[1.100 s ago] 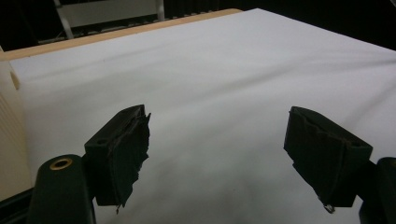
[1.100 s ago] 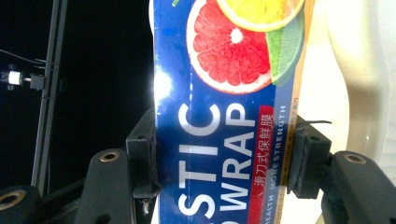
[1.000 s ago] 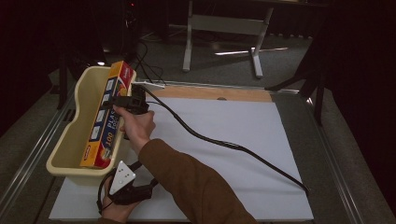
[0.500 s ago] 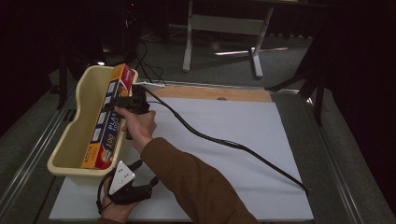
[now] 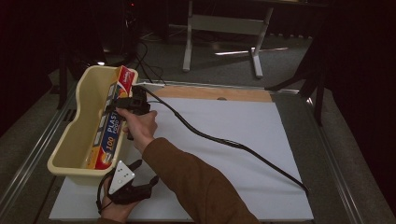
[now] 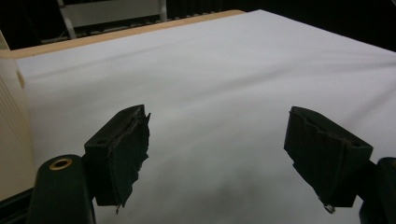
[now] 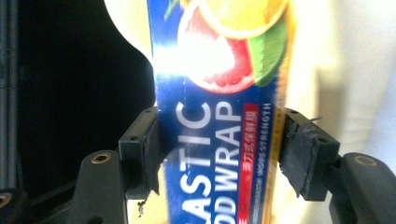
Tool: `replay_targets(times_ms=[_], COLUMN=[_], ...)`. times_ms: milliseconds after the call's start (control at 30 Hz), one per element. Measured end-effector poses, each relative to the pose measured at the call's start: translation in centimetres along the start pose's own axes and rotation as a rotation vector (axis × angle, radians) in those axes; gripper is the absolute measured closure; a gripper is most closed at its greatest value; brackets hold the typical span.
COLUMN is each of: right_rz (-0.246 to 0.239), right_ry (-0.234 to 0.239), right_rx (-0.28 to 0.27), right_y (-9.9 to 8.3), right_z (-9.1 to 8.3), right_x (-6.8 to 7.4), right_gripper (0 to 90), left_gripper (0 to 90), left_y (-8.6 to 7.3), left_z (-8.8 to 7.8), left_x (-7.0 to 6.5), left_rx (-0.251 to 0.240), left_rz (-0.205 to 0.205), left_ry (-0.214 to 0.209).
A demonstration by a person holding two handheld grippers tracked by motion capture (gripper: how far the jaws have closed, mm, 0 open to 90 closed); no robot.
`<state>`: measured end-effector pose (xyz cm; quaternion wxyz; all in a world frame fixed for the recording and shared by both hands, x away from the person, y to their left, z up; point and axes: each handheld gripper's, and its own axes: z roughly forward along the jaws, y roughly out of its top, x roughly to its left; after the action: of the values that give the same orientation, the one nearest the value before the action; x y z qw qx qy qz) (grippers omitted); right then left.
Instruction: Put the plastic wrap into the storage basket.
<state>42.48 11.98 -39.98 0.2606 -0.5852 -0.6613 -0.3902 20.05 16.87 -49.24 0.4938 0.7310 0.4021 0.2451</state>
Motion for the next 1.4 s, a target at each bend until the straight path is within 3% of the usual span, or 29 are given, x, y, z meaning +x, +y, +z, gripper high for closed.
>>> replay_targets(times_ms=[67,133,233,467,567,600,633,667,733,800,933,1033,1167,1267,1400], right_rz=[0.003,0.015,-0.004,-0.115,-0.212,-0.212,-0.246,-0.323,-0.398,-0.51,-0.74,-0.883,-0.981,-1.047,-1.072], right_ry=[0.002,0.05,0.077,-0.001,-0.035,-0.035,-0.045,-0.076,-0.103,-0.151,-0.247,-0.273,-0.322,-0.376,-0.431], right_rx=[0.008,0.002,0.004,0.007,0.002,0.002,-0.003,-0.013,-0.018,-0.026,-0.038,-0.056,-0.017,-0.033,-0.047], right_y=[0.0,0.1,0.2,0.4,0.2,0.2,0.2,0.0,-0.3,-0.8,-2.8,-4.5,-6.1,-6.6,-7.0], right_z=[0.1,-0.3,-1.1,-2.5,-3.0,-3.0,-3.3,-3.7,-4.1,-4.6,-5.4,-6.0,-7.0,-7.9,-9.1], right_x=[-0.2,0.0,0.9,0.9,1.1,1.1,1.2,1.3,1.4,1.5,1.5,1.2,0.2,-1.0,-2.3], right_gripper=[38.1,38.7,39.1,40.4,40.4,40.4,40.4,40.3,40.2,40.6,39.3,34.6,32.2,28.9,26.7], left_gripper=[21.8,21.8,21.8,21.9,21.9,21.8,21.8,21.8,21.9,21.8,21.9,21.8,21.8,21.8,21.8], left_y=[0.0,0.0,0.0,0.0,0.0,0.0,0.0,0.0,0.0,0.0,0.0,0.1,0.0,0.0,0.0], left_z=[0.0,0.0,0.0,0.1,0.1,0.1,0.1,0.1,0.1,0.1,0.2,0.2,0.2,0.2,0.3], left_x=[0.1,0.1,0.1,0.0,0.0,0.0,0.0,0.0,0.0,0.0,0.0,0.0,-0.1,-0.1,-0.1], left_rx=[-0.003,-0.002,-0.003,0.001,0.001,0.001,0.001,0.001,0.001,0.0,0.0,0.002,0.004,0.007,0.009], left_rz=[-0.01,-0.01,-0.01,-0.006,-0.005,-0.005,-0.004,-0.004,-0.003,-0.002,0.003,0.006,0.01,0.012,0.008], left_ry=[0.0,0.002,0.001,0.003,0.005,0.005,0.006,0.006,0.007,0.008,0.01,0.01,0.01,0.011,0.011])
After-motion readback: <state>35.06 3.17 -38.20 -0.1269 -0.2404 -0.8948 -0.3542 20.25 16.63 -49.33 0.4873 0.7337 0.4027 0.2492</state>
